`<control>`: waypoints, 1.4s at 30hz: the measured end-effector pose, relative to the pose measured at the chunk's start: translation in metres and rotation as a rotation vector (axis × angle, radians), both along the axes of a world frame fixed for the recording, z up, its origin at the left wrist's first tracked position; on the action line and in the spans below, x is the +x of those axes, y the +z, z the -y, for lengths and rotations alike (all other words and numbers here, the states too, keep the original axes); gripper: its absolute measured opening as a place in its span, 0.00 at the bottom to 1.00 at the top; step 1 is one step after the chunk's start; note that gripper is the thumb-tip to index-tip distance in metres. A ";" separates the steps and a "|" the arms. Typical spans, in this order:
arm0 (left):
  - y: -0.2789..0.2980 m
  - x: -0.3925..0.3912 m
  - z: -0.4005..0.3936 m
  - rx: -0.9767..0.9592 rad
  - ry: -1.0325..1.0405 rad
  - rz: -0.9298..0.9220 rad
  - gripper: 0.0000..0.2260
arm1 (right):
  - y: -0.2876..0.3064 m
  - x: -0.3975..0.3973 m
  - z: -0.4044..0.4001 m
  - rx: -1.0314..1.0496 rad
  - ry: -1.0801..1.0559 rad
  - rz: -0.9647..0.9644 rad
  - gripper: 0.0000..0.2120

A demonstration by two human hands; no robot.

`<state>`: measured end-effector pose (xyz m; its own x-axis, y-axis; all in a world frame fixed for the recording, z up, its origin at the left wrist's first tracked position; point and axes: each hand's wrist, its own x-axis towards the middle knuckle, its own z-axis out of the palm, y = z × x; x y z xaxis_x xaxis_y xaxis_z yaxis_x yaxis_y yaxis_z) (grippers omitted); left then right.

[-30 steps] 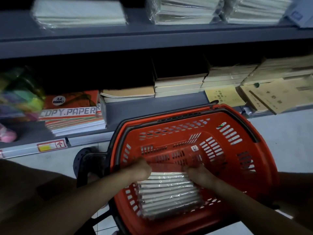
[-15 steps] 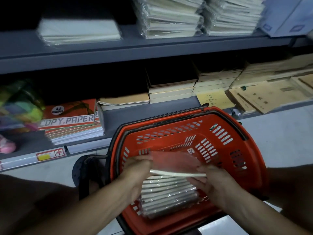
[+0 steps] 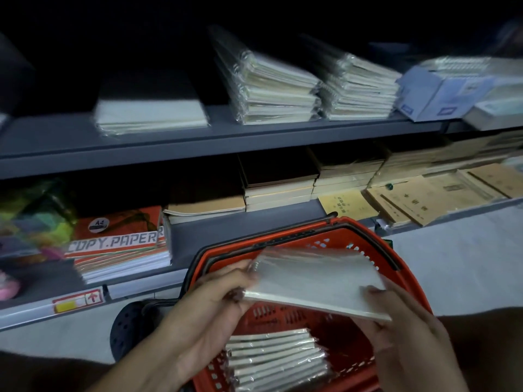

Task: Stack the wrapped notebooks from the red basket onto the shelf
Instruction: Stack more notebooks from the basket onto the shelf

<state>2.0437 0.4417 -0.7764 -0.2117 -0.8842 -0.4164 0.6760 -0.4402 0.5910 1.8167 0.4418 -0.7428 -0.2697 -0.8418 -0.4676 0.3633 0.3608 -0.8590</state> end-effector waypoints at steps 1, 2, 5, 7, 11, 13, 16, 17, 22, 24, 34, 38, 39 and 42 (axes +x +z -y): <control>0.003 0.000 0.000 -0.025 -0.013 -0.016 0.23 | 0.005 0.000 -0.001 -0.038 0.037 -0.038 0.10; 0.004 0.002 -0.001 -0.045 -0.022 -0.034 0.26 | 0.008 0.000 -0.002 -0.073 0.048 -0.071 0.11; 0.012 0.008 0.001 -0.086 0.001 -0.052 0.32 | 0.021 0.005 -0.003 -0.146 -0.003 -0.048 0.16; 0.017 0.014 0.005 -0.134 0.035 -0.050 0.33 | 0.024 0.012 0.002 -0.198 0.046 -0.015 0.18; 0.028 0.032 0.011 -0.189 0.058 -0.031 0.32 | 0.030 0.021 0.019 -0.275 0.214 0.169 0.23; 0.026 0.041 0.011 -0.182 0.092 0.001 0.31 | 0.032 0.027 0.026 -0.304 0.309 0.227 0.24; 0.023 0.048 0.007 -0.184 0.122 0.010 0.29 | 0.034 0.035 0.029 -0.333 0.364 0.149 0.23; 0.021 0.050 0.005 -0.187 0.125 0.005 0.29 | 0.036 0.037 0.027 -0.344 0.376 0.104 0.23; 0.015 0.058 -0.008 -0.191 0.119 0.032 0.35 | 0.045 0.048 0.006 -0.378 0.368 0.001 0.23; 0.017 0.061 -0.011 -0.216 0.113 0.030 0.33 | 0.046 0.049 0.004 -0.379 0.381 -0.019 0.23; 0.033 0.083 -0.007 -0.276 0.234 0.105 0.30 | 0.032 0.073 0.037 -0.385 0.427 0.141 0.23; 0.037 0.103 -0.001 -0.320 0.308 0.090 0.34 | 0.035 0.097 0.056 -0.409 0.479 0.126 0.22; 0.039 0.108 0.001 -0.331 0.343 0.096 0.35 | 0.038 0.105 0.062 -0.414 0.505 0.115 0.22; 0.049 0.126 0.015 -0.353 0.450 0.158 0.26 | 0.048 0.132 0.084 -0.454 0.568 0.080 0.22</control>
<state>2.1695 0.4272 -0.7277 0.2571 -0.9633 -0.0770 0.6425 0.1108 0.7582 1.9490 0.3577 -0.6947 0.2866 -0.9572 -0.0394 0.2938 0.1270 -0.9474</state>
